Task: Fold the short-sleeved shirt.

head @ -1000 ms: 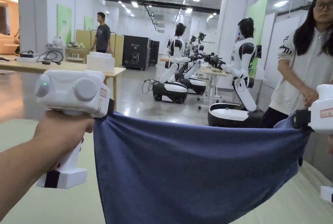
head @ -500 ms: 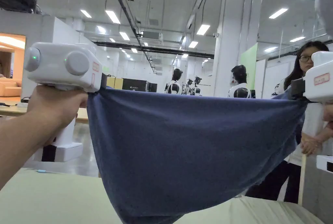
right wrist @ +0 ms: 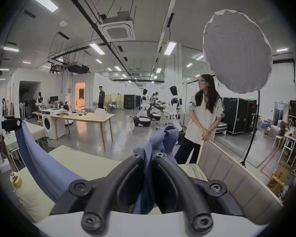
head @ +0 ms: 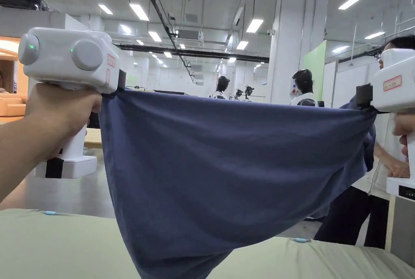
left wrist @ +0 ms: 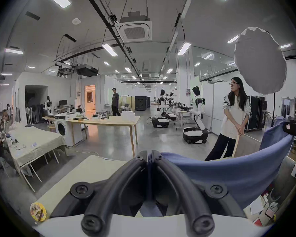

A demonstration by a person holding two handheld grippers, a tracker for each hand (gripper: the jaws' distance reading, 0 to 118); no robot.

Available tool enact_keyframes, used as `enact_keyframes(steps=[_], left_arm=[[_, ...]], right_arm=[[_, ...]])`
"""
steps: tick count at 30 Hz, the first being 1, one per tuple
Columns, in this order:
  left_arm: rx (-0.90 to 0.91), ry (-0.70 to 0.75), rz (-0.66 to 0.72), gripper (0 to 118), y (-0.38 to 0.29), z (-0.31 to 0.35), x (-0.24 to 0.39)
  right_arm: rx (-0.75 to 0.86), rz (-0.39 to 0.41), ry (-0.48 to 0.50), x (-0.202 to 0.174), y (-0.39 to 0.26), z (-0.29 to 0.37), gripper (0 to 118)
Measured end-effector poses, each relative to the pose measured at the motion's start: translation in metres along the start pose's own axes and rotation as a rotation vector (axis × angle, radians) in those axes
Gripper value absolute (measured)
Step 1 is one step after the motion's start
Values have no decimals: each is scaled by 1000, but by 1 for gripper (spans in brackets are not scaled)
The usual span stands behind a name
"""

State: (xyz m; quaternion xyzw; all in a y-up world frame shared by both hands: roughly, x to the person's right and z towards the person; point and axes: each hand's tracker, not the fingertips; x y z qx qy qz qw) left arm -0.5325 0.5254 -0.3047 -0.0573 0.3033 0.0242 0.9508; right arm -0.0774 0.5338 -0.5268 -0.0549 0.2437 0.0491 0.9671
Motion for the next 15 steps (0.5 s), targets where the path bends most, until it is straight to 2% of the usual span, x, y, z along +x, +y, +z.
enact_keyframes(steps=[15], left_arm=[[-90, 20, -76, 2, -70, -93, 0]], right_arm=[[-77, 2, 17, -16, -62, -102, 8]])
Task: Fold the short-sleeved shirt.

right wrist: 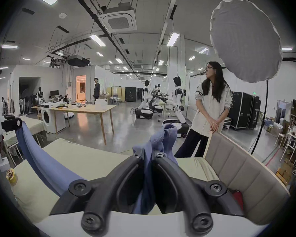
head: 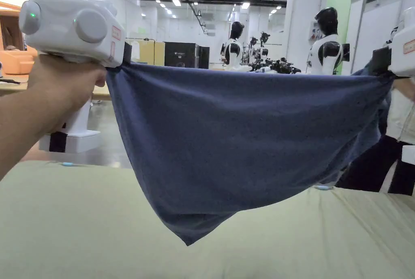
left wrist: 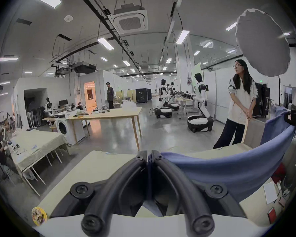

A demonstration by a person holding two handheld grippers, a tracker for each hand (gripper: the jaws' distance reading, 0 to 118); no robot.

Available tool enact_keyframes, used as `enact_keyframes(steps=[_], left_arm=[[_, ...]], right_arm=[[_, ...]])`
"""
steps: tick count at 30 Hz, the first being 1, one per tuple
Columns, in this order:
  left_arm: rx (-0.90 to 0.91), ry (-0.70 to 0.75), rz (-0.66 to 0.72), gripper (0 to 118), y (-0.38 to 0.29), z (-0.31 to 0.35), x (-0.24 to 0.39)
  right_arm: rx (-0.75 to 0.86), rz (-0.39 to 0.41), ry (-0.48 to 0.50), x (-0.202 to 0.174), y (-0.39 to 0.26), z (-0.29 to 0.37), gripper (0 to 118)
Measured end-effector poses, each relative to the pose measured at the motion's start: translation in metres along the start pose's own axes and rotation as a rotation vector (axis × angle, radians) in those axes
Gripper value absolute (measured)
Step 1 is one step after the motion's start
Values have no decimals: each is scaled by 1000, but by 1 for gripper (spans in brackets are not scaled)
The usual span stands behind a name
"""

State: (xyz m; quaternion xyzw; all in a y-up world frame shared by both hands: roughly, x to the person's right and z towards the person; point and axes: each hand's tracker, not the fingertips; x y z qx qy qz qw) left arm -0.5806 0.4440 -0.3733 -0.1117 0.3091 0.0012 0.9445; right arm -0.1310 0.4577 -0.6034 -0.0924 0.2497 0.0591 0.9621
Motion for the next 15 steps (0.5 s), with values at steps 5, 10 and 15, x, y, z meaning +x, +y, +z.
enact_keyframes(steps=[5, 10, 15], left_arm=[[-104, -40, 42, 2, -59, -25, 3], [-233, -57, 2, 2, -132, -30, 12], [-361, -109, 2, 2, -212, -4, 19]], right_arm=[[-85, 2, 3, 0, -55, -21, 8], [-198, 9, 7, 0, -133, -20, 8], [-339, 0, 7, 7, -224, -1, 8]])
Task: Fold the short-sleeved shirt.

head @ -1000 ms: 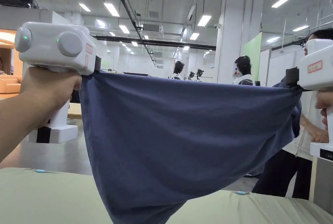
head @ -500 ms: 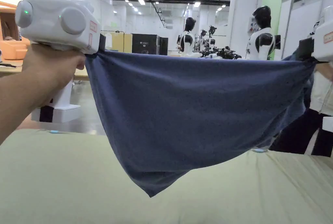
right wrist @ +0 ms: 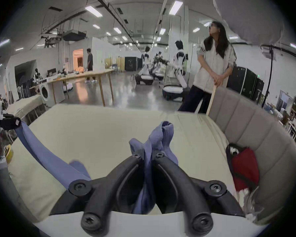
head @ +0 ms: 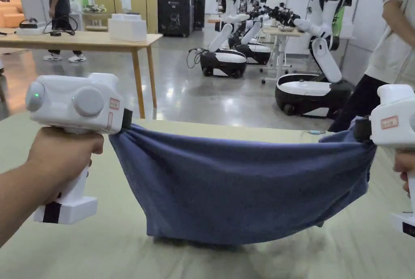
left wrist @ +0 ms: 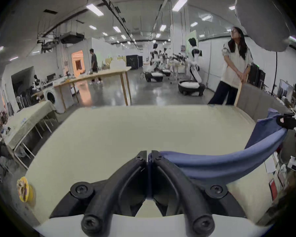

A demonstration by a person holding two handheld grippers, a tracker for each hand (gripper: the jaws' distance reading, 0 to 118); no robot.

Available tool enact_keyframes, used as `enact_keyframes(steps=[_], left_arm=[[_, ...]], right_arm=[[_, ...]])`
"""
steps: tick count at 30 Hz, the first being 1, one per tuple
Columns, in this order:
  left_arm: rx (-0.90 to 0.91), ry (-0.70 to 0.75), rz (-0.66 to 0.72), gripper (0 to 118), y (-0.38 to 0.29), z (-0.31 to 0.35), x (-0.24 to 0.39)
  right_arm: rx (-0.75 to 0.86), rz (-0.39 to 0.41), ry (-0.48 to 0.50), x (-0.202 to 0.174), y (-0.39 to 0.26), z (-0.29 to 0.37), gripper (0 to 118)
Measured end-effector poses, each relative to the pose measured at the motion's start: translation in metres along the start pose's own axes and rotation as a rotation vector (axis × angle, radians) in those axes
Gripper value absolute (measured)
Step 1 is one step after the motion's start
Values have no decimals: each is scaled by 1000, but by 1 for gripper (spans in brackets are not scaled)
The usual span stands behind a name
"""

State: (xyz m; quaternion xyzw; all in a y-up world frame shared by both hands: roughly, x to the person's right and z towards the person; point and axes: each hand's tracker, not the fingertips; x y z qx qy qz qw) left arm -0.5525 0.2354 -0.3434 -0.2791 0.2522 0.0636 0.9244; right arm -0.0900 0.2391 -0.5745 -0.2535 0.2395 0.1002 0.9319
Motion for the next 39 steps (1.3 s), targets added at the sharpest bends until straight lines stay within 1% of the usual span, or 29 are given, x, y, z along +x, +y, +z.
enact_keyframes(steps=[3, 5, 6, 8, 10, 12, 15, 17, 19, 20, 22, 25, 26, 27, 28, 29, 30, 31, 32, 34, 35, 38, 39], left_arm=[[-111, -8, -10, 2, -52, 2, 7], [-152, -46, 0, 2, -84, 10, 11], [-175, -51, 0, 2, -104, 24, 17], [-214, -65, 9, 2, -136, 35, 19], [-271, -88, -25, 2, -167, 49, 23], [-321, -77, -54, 2, -199, 58, 25], [-364, -92, -44, 2, -239, 68, 26], [-417, -96, -49, 2, -262, 70, 30], [-472, -106, -83, 2, -283, 70, 32], [-486, -102, -100, 2, -292, 71, 34], [-499, -109, -92, 2, -305, 64, 28], [-482, -113, -67, 2, -314, 65, 25], [-475, -111, -64, 2, -310, 63, 22], [-474, -107, -62, 6, -308, 62, 22], [-468, -103, -63, 18, -303, 62, 23], [-435, -86, -52, 63, -296, 63, 22], [-414, -97, -28, 101, -285, 62, 22], [-363, -117, 3, 118, -275, 64, 21], [-247, -125, 17, 115, -259, 69, 22], [-165, -64, 56, 115, -231, 67, 22], [-92, -36, 71, 115, -217, 70, 24], [33, -10, 98, 114, -182, 73, 35], [35, -8, 86, 113, -173, 72, 39]], right_arm=[[-77, 3, -14, 6, -57, 1, 8], [-129, -32, 0, 10, -97, 7, 8], [-149, -52, 4, 13, -116, 11, 8], [-185, -44, 2, 14, -153, 23, 8], [-214, -48, 2, 18, -183, 35, 8], [-243, -79, 17, 21, -217, 51, 8], [-284, -65, 4, 25, -257, 62, 8], [-307, -80, 15, 29, -278, 63, 8], [-322, -77, 15, 28, -292, 66, 8], [-327, -79, 19, 23, -290, 82, 8], [-333, -81, 25, 23, -296, 84, 8], [-354, -50, 30, 22, -299, 80, 9], [-361, -22, 21, 20, -297, 79, 12], [-355, -3, 18, 20, -294, 79, 21], [-349, 12, 10, 21, -289, 79, 42], [-316, 18, 6, 22, -282, 82, 74], [-255, 3, 16, 24, -272, 86, 87], [-190, -15, 28, 26, -261, 91, 88], [-132, -31, 16, 27, -248, 95, 88], [-23, -41, -3, 26, -224, 103, 88], [38, -66, -5, 25, -213, 107, 88], [105, -129, -30, 27, -185, 103, 88], [102, -134, -33, 26, -177, 102, 87]])
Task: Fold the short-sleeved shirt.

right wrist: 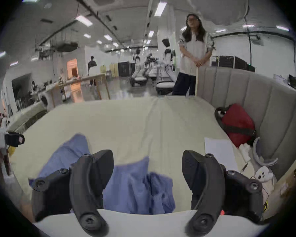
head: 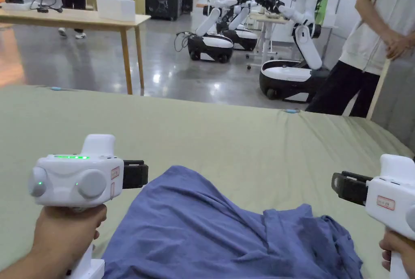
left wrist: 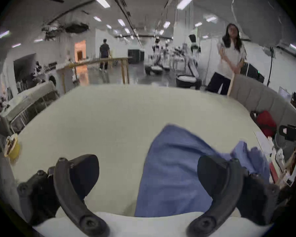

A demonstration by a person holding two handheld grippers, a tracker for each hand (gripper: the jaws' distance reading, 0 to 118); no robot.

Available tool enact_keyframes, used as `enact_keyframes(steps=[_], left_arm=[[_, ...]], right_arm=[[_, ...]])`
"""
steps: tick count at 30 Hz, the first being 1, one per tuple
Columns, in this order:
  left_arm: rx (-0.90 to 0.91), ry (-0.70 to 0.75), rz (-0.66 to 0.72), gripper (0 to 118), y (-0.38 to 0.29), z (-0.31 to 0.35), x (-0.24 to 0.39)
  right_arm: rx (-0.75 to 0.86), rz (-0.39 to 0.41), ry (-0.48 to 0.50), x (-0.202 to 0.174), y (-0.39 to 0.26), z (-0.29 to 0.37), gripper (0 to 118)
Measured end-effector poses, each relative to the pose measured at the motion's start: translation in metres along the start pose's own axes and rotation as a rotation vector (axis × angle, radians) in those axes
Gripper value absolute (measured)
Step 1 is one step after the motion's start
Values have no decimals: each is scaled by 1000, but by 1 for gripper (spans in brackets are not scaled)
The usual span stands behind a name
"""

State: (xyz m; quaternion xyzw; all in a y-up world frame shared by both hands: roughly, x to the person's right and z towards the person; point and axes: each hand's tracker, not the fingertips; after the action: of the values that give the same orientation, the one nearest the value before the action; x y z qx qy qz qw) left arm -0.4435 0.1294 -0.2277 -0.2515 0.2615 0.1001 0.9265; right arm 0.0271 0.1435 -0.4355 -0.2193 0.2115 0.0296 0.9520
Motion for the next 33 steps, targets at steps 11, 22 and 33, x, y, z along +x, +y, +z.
enact_keyframes(steps=[11, 22, 33], left_arm=[[-18, -9, -105, 0, 44, -26, 32], [-270, -59, -218, 0, 84, -142, 92], [-495, -42, -228, 114, 50, -300, 107]], right_arm=[[30, 58, 22, -19, 45, -8, 0], [-9, 80, 3, 7, 46, -54, 0], [-94, 100, -10, 32, 16, -61, 0]])
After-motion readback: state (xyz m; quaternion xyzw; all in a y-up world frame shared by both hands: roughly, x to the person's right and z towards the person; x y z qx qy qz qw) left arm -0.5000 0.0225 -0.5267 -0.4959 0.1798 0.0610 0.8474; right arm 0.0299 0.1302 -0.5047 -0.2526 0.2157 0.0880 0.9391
